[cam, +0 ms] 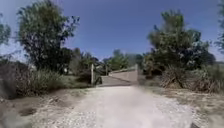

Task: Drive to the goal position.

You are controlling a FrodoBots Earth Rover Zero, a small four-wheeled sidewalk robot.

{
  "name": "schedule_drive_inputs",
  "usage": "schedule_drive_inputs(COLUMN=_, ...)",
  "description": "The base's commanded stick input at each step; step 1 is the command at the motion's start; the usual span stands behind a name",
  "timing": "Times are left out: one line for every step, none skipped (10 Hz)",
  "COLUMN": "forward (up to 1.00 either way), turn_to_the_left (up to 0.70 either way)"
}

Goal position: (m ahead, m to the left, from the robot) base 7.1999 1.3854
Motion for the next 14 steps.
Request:
schedule_drive_inputs(forward=0.45, turn_to_the_left=0.02)
schedule_drive_inputs(forward=0.45, turn_to_the_left=0.02)
schedule_drive_inputs(forward=0.45, turn_to_the_left=0.02)
schedule_drive_inputs(forward=0.45, turn_to_the_left=0.02)
schedule_drive_inputs(forward=0.45, turn_to_the_left=0.02)
schedule_drive_inputs(forward=0.45, turn_to_the_left=0.02)
schedule_drive_inputs(forward=0.45, turn_to_the_left=0.02)
schedule_drive_inputs(forward=0.45, turn_to_the_left=0.02)
schedule_drive_inputs(forward=0.45, turn_to_the_left=0.02)
schedule_drive_inputs(forward=0.45, turn_to_the_left=0.16)
schedule_drive_inputs(forward=0.45, turn_to_the_left=0.27)
schedule_drive_inputs(forward=0.45, turn_to_the_left=0.26)
schedule_drive_inputs(forward=0.45, turn_to_the_left=0.23)
schedule_drive_inputs(forward=0.45, turn_to_the_left=0.03)
